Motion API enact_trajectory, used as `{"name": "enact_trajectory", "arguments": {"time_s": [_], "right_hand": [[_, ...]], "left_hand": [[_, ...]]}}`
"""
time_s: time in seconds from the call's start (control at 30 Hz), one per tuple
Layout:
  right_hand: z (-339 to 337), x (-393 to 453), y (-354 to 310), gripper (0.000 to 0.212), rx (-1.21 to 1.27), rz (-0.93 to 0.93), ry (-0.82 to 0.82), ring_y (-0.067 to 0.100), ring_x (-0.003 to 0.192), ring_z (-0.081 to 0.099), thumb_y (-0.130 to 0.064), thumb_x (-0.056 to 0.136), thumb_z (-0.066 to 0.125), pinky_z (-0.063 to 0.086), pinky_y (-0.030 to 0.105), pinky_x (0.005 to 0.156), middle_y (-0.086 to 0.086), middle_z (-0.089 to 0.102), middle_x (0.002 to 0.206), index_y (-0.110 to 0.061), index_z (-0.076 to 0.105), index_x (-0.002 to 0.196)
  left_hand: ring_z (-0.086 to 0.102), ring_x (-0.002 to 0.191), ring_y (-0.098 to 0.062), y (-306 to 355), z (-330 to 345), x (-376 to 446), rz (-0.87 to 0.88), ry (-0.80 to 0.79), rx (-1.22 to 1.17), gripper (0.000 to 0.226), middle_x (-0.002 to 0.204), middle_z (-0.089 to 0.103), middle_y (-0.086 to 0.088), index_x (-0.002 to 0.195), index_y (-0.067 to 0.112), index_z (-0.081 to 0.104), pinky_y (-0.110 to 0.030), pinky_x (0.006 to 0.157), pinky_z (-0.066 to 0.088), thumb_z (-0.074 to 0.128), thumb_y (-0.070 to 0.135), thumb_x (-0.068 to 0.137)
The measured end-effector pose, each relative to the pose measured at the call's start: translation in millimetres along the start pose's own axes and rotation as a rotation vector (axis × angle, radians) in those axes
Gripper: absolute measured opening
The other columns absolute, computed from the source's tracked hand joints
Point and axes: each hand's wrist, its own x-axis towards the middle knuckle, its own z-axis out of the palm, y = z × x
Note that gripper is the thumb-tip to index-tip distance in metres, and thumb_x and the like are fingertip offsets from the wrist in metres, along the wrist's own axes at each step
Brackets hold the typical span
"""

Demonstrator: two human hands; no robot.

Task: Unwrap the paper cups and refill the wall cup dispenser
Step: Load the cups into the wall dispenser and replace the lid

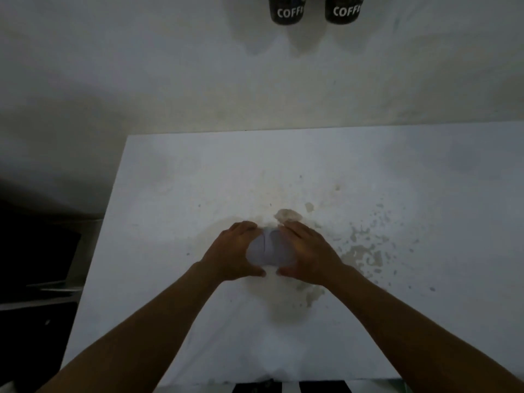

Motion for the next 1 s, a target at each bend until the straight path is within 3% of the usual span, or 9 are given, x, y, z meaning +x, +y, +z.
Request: {"name": "enact_trajectory", "arguments": {"time_s": [0.1,0.2,0.3,0.43,0.6,0.77,1.0], "right_hand": [[11,-3,2,0.1,0.026,-0.019,0.067,0.036,0.136,0.043,-0.036,0.061,0.089,0.042,0.05,0.108,0.017,0.045,0.147,-0.001,0.043,0.143],[13,2,0,0.091,0.064,0.003,0.058,0.035,0.134,0.041,-0.03,0.065,0.084,0.045,0.052,0.102,0.015,0.045,0.144,-0.003,0.045,0.142],[1,8,-6,0.096,0.054,0.034,0.044,0.029,0.132,0.035,-0.032,0.059,0.085,0.043,0.044,0.105,0.008,0.041,0.143,-0.008,0.044,0.142],[-38,7,-9,0.099,0.081,0.011,0.103,0.026,0.128,0.034,-0.032,0.054,0.087,0.045,0.043,0.102,0.006,0.04,0.139,-0.009,0.045,0.141],[-132,13,-24,0.109,0.015,-0.05,0.23,0.024,0.128,0.031,-0.045,0.056,0.086,0.041,0.042,0.104,0.004,0.037,0.14,-0.01,0.037,0.147],[-235,11,-51,0.102,-0.11,-0.143,0.461,0.024,0.129,0.034,-0.04,0.059,0.083,0.044,0.043,0.101,0.004,0.039,0.14,-0.011,0.04,0.147],[-365,8,-85,0.099,-0.27,-0.236,0.734,0.027,0.132,0.036,-0.059,0.063,0.063,0.045,0.048,0.102,0.003,0.042,0.146,-0.014,0.039,0.147]], "left_hand": [[0.053,0.122,-0.035,-5,13,-1,0.006,0.051,0.022,0.096,0.134,0.057,-0.014,0.132,0.007,0.058,-0.05,0.101,0.048,0.089,0.052,0.053],[0.06,0.109,-0.036,-4,13,2,0.025,0.11,-0.022,0.078,0.12,0.063,-0.013,0.121,0.007,0.065,-0.052,0.089,0.054,0.078,0.05,0.057],[0.051,0.122,-0.03,7,-2,6,-0.001,0.047,-0.015,0.088,0.13,0.056,-0.01,0.132,0.005,0.058,-0.045,0.105,0.045,0.085,0.041,0.056],[0.06,0.11,-0.036,4,-27,13,0.138,0.205,0.001,0.084,0.121,0.063,-0.012,0.127,0.011,0.062,-0.051,0.085,0.056,0.073,0.054,0.056],[0.056,0.119,-0.039,39,-105,29,0.254,0.401,0.079,0.087,0.13,0.06,-0.016,0.134,0.008,0.055,-0.051,0.091,0.053,0.068,0.056,0.063],[0.055,0.12,-0.035,88,-199,42,0.367,0.633,0.159,0.082,0.129,0.061,-0.013,0.133,0.009,0.056,-0.047,0.093,0.05,0.074,0.048,0.063],[0.05,0.124,-0.027,156,-329,51,0.459,0.834,0.318,0.091,0.138,0.054,-0.006,0.138,0.014,0.051,-0.044,0.1,0.048,0.081,0.054,0.062]]}}
